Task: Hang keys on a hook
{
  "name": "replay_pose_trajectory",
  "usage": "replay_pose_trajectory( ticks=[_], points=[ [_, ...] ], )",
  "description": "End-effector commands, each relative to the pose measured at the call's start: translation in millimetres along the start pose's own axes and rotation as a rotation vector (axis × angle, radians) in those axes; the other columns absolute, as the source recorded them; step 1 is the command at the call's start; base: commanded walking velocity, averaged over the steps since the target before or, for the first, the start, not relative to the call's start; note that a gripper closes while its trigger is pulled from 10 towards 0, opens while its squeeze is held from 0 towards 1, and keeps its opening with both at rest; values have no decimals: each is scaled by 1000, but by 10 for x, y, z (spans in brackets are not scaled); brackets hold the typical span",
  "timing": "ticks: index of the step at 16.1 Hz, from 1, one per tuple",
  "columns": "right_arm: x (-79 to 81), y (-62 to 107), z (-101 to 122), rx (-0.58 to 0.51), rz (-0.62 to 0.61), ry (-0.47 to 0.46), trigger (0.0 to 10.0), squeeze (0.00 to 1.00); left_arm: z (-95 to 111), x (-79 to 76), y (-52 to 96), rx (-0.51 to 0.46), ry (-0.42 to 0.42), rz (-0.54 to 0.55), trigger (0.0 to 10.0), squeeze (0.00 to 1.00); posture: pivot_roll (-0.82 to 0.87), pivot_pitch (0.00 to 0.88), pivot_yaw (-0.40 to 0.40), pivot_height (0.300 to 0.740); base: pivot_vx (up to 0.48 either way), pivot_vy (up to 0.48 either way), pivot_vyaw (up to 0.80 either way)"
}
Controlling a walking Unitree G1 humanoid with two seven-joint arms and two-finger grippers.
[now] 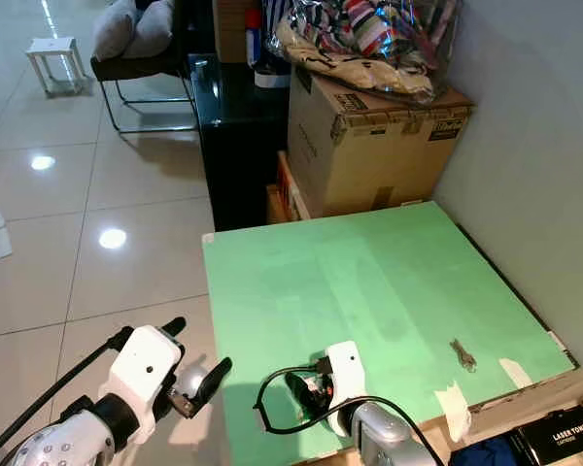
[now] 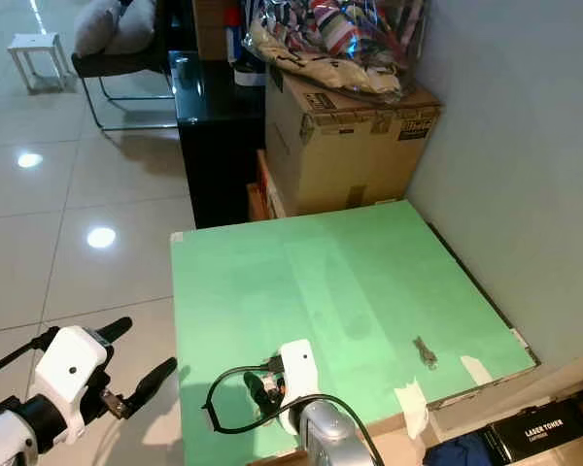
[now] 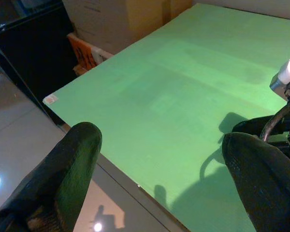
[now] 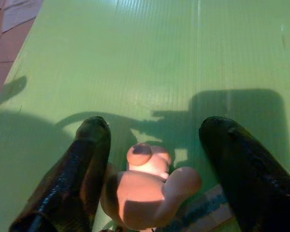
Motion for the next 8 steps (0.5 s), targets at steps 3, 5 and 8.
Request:
replay_pose_trajectory(
  ticks=[3, 5, 8],
  points=[
    [388, -122, -63, -3, 80, -105, 0, 0, -5, -50, -40, 3, 2, -15, 10000, 0, 100, 140, -48, 740, 0, 0, 0],
    [367, -122, -38, -10, 79, -104, 0, 0, -2, -79, -64, 0, 1, -27, 10000, 0, 91, 137, -47, 740, 0, 0, 0],
    [314, -112, 16, -36, 68, -104, 0, 0, -7, -89, -84, 0, 0, -34, 10000, 0, 84, 136, -44, 740, 0, 0, 0]
  ],
)
Point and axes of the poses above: a point about 5 cm out from each wrist's last joint towards the gripper, its own y axis pointing back from the gripper into the wrist, its own z axis along the axis of the wrist's last joint, x = y × z, the point moved 4 cm from there along -y, pointing out of the wrist towards the gripper, and after that the axes turned 14 degrees about -y, right-handed, at the moved point
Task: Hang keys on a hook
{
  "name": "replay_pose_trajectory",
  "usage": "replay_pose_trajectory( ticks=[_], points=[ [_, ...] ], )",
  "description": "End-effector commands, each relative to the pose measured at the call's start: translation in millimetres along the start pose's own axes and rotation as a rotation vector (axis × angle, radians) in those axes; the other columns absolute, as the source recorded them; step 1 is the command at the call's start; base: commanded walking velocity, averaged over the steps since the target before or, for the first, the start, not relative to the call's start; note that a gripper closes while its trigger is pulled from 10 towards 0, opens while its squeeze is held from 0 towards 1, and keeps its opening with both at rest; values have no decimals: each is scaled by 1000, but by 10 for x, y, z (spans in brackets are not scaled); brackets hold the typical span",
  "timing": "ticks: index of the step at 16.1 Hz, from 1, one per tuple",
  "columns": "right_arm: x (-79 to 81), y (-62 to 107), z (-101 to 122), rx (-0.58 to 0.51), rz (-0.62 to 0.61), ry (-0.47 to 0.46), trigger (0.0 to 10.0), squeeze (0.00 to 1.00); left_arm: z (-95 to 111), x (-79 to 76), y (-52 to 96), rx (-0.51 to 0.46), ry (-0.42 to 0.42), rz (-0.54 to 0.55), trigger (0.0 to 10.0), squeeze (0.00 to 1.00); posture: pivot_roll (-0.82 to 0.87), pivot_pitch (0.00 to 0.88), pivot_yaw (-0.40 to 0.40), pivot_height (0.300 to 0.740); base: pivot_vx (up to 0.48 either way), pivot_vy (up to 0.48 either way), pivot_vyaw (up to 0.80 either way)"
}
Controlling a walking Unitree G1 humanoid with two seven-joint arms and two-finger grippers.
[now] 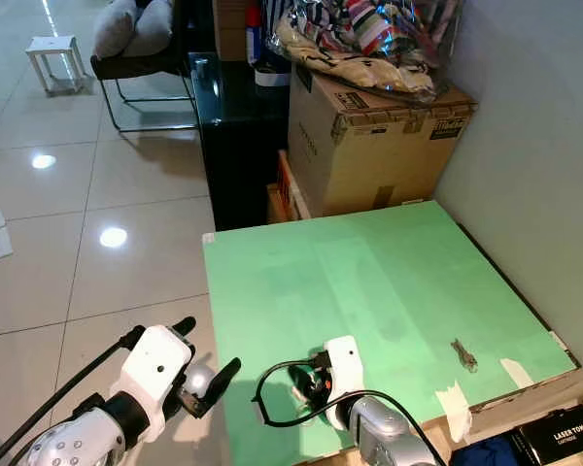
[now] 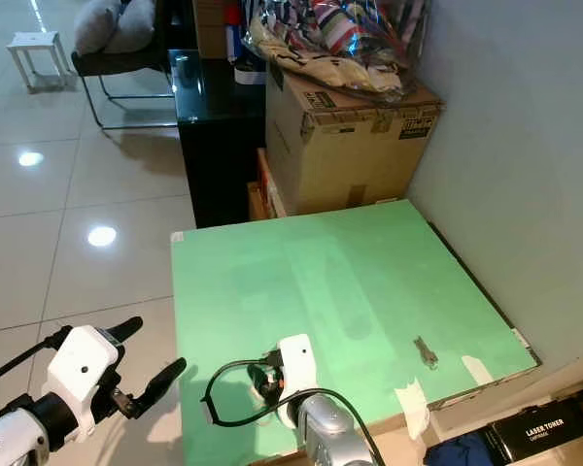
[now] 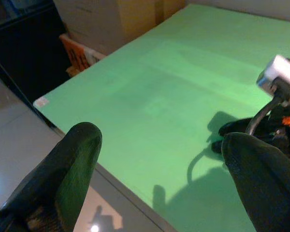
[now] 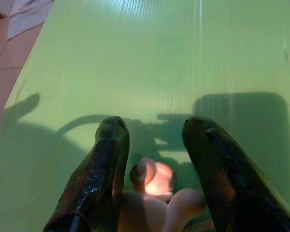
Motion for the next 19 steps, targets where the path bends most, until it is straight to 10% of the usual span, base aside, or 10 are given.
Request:
replay_pose_trajectory(
  ticks=[1, 13, 14, 15, 16, 19],
  points=[
    [273, -77, -11, -37, 48, -90, 0, 0, -10, -28, -25, 4, -1, -13, 10000, 0, 83, 133, -45, 740, 0, 0, 0],
    [97, 10, 852, -266, 33, -72, 0, 0, 45, 1, -373, -58, -5, -5, 10000, 0, 19, 29, -59, 740, 0, 0, 0],
    [116, -23, 739, -205, 38, -98, 10000, 0, 48, -5, -379, -60, -9, -12, 10000, 0, 21, 34, -59, 740, 0, 0, 0],
    [119, -18, 687, -185, 39, -108, 10000, 173, 41, -7, -373, -59, -11, -15, 10000, 0, 23, 39, -59, 740, 0, 0, 0],
    [117, -3, 621, -165, 40, -113, 10000, 996, 29, -6, -361, -54, -12, -15, 10000, 0, 25, 42, -58, 740, 0, 0, 0],
    [165, 42, 347, -83, 59, -66, 10000, 1000, -11, -5, -325, -43, -16, -16, 10000, 0, 33, 47, -58, 740, 0, 0, 0]
  ],
)
Point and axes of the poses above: a point about 5 cm out from each wrist's last joint towards the gripper, its own y axis pointing back from the gripper into the wrist, its own z axis along the axis of the wrist's last joint, x = y × z, the point moved 4 cm from there along -y, pointing out of the wrist towards the gripper, and after that the axes turned 14 degrees about -y, right-handed, at the moved point
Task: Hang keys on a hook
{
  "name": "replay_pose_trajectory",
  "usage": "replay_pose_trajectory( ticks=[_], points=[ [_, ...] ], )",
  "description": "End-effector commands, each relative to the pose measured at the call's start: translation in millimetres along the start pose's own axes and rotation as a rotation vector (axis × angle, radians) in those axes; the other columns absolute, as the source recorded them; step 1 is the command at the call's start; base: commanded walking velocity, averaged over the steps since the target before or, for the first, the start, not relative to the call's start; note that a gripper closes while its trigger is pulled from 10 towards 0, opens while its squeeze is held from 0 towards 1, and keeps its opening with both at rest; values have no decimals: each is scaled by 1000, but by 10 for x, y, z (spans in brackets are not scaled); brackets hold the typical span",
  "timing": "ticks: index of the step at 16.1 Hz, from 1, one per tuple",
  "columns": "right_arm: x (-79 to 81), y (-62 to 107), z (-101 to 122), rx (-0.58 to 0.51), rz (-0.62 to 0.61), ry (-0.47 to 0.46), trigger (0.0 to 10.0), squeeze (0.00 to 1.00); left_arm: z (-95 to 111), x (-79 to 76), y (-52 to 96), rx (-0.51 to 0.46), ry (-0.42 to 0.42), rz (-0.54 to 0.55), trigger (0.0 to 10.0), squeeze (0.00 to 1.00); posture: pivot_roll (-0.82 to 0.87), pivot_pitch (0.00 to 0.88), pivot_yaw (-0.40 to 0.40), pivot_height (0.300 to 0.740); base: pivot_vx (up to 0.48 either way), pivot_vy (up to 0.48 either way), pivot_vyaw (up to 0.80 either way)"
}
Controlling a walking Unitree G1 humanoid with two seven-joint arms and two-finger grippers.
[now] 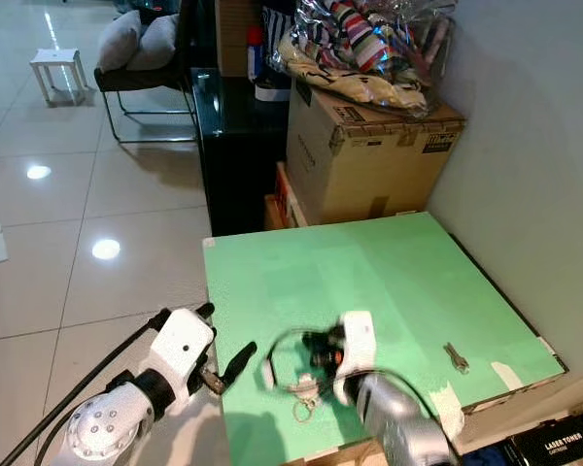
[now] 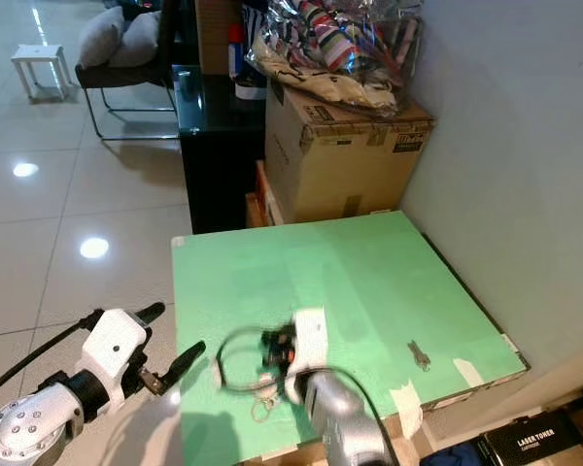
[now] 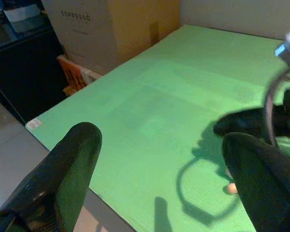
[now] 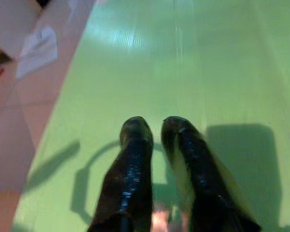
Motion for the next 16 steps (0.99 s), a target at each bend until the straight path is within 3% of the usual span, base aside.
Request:
replay_pose_trajectory(
  ticks=[1, 6, 12, 16],
  points=[
    [108, -28, -48, 11, 24, 27, 10000, 1000, -23, -21, 13, 5, -3, -10, 10000, 0, 37, 48, -58, 740, 0, 0, 0],
    [51, -22, -273, 111, 12, 113, 10000, 1000, -33, -38, 43, 10, -3, -13, 10000, 0, 51, 46, -62, 740, 0, 0, 0],
    [44, -9, -218, 94, 4, 173, 10000, 1000, -37, -50, 51, 10, -4, -21, 10000, 0, 51, 36, -66, 740, 0, 0, 0],
    [57, 144, -36, 7, 10, 229, 10000, 1000, -48, -40, 60, 13, -7, -19, 10000, 0, 47, 32, -66, 740, 0, 0, 0]
  ],
)
Point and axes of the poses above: a point about 5 cm out from each wrist's last joint towards the gripper, its own y axis pointing back from the gripper into the wrist, its own z axis along the axis of the wrist's last joint, x = y × z, the point moved 4 cm from there along -y, pointing out of the wrist towards the gripper, and after that the axes turned 14 degrees about -y, right-handed, at the moved point
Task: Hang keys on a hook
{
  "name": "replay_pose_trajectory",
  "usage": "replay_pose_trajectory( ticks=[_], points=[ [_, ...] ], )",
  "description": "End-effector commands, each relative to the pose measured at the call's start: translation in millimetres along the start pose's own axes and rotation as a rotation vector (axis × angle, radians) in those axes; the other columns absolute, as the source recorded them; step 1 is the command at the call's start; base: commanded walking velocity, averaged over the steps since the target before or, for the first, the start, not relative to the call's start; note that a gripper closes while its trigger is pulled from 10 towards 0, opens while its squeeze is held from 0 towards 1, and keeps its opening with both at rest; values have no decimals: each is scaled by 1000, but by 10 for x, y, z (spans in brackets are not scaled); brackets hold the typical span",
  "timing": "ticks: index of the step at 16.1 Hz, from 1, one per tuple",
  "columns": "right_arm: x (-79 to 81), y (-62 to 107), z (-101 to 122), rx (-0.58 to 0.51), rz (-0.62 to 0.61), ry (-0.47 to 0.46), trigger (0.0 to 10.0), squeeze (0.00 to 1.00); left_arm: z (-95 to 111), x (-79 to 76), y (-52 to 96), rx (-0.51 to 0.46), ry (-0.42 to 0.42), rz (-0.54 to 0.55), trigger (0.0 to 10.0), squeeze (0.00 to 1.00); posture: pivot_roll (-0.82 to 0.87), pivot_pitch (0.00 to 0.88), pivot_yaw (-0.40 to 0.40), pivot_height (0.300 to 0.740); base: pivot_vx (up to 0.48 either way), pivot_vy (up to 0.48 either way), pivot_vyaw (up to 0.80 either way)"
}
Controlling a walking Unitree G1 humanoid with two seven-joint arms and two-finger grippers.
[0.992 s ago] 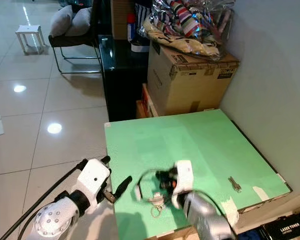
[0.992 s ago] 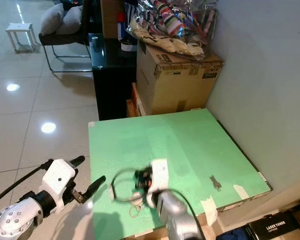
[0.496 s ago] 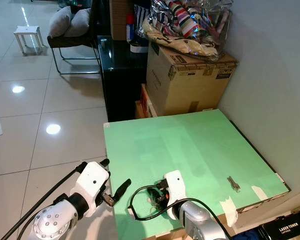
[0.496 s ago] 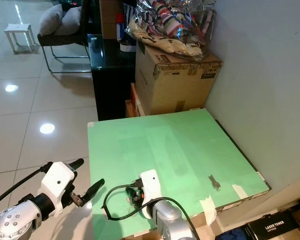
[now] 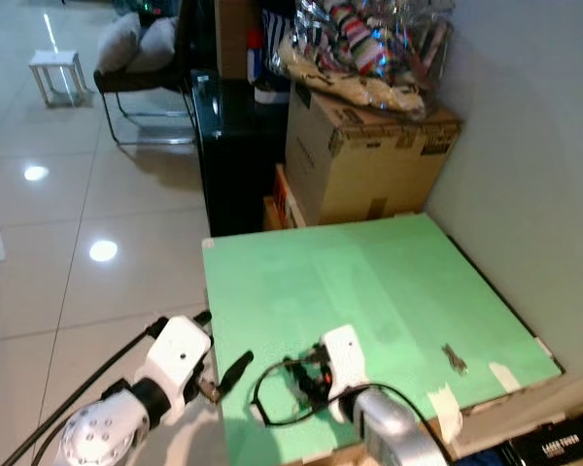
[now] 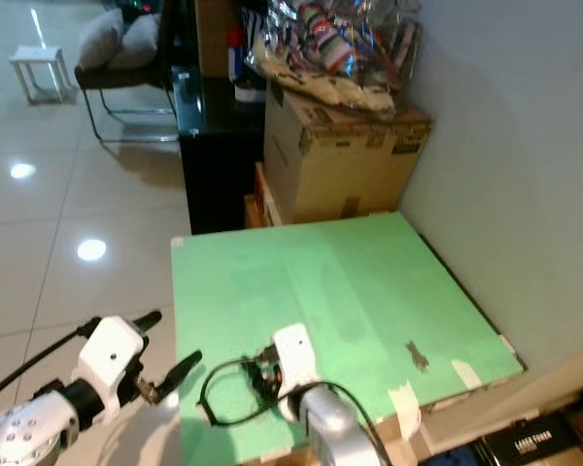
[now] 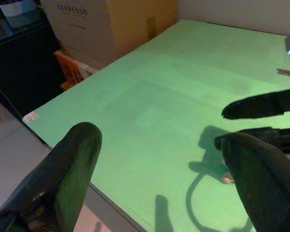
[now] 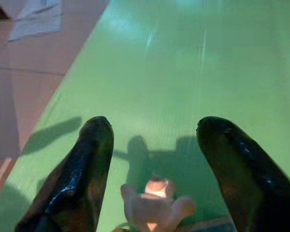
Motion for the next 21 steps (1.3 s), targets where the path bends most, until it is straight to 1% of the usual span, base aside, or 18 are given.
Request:
replay_pose_trajectory(
  ticks=[1, 2, 4, 5, 6, 7, 9, 12, 19, 21],
  points=[
    [-38, 59, 7, -4, -8, 16, 10000, 1000, 20, -7, 7, -8, -6, -5, 10000, 0, 44, 33, -66, 740, 0, 0, 0],
    [-47, 86, -12, -2, -2, 17, 10000, 1000, 19, -11, 9, -9, -6, -6, 10000, 0, 40, 33, -64, 740, 0, 0, 0],
    [-103, 169, -127, 38, 5, 12, 10000, 1000, 20, -19, 9, -9, -6, -12, 10000, 0, 38, 37, -62, 740, 0, 0, 0],
    [-154, 212, -172, 57, -9, 7, 10000, 141, 20, -21, 10, -10, -7, -15, 10000, 0, 35, 38, -60, 740, 0, 0, 0],
    [-182, 239, -187, 66, -22, 3, 10000, 0, 18, -21, 10, -10, -7, -18, 10000, 0, 34, 39, -59, 740, 0, 0, 0],
    [-187, 244, -192, 70, -25, 3, 10000, 0, 18, -21, 11, -10, -8, -18, 10000, 0, 34, 39, -59, 740, 0, 0, 0],
    [-239, 202, -183, 67, -65, 0, 10000, 0, 23, -23, -2, -14, -12, -23, 10000, 0, 34, 41, -53, 740, 0, 0, 0],
    [-249, 161, -203, 74, -75, -2, 10000, 0, 26, -19, -8, -15, -14, -24, 10000, 0, 36, 43, -53, 740, 0, 0, 0],
    [-252, -7, -216, 95, -80, -19, 10000, 0, 32, -38, -2, -17, -16, -25, 10000, 0, 49, 49, -57, 740, 0, 0, 0],
    [-280, -73, -206, 98, -85, -16, 10000, 0, 38, -50, -9, -19, -16, -29, 10000, 0, 47, 50, -54, 740, 0, 0, 0]
  ],
)
Point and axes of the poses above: a point about 5 cm out from each wrist's last joint towards the gripper, its own y axis pointing back from the gripper into the wrist, its own z axis along the axis of the wrist's last joint, x = y × z, the point moved 4 cm from there along -y, pointing out of the wrist towards the gripper, and after that the axes turned 14 degrees about -y, right-handed, at the moved point
